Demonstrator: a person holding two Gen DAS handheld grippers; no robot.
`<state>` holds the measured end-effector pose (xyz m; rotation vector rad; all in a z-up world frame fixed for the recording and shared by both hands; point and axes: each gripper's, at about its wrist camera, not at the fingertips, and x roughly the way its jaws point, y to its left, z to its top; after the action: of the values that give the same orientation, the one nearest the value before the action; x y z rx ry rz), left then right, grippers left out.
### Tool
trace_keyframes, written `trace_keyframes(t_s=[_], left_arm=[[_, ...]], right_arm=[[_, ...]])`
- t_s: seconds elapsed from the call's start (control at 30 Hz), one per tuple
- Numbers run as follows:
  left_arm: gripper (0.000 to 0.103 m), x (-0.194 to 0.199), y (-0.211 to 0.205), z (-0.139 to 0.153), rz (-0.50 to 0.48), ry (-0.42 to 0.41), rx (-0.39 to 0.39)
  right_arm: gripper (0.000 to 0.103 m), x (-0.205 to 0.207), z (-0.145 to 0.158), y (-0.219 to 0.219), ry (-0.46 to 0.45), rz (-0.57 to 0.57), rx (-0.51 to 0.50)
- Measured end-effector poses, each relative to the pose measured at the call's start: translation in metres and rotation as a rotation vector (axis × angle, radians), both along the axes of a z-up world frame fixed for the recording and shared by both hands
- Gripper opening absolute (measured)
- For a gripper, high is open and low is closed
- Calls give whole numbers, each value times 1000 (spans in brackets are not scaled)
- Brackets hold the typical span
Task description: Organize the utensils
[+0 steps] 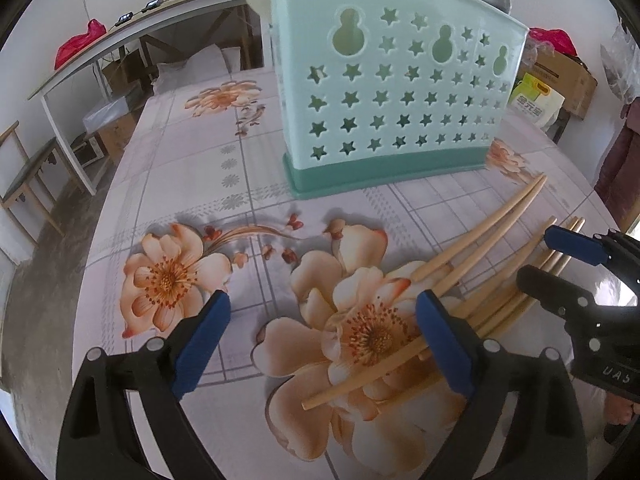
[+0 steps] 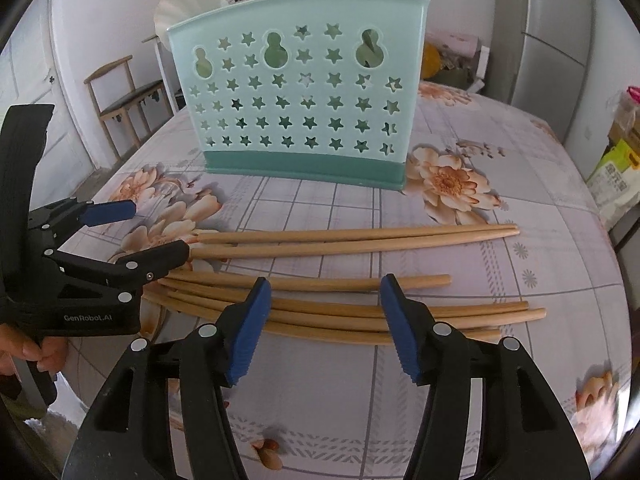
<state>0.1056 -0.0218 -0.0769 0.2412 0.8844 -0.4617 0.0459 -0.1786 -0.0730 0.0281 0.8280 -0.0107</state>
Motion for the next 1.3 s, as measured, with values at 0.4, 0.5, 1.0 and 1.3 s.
trace_keyframes(t_s=[0.4, 0.5, 1.0, 1.3], left_arm=[[97, 1, 1, -1, 12, 7, 2], [97, 1, 1, -1, 13, 5, 3], [98, 4, 0, -2, -12, 8, 6], [98, 7, 2, -1, -52, 30, 19]], right_arm=[[66, -4, 2, 3, -9, -3, 24], [68, -9, 10, 1, -38, -22, 12], [82, -39, 22, -32, -42, -142, 9], [87, -54, -5, -27, 19, -150, -30]])
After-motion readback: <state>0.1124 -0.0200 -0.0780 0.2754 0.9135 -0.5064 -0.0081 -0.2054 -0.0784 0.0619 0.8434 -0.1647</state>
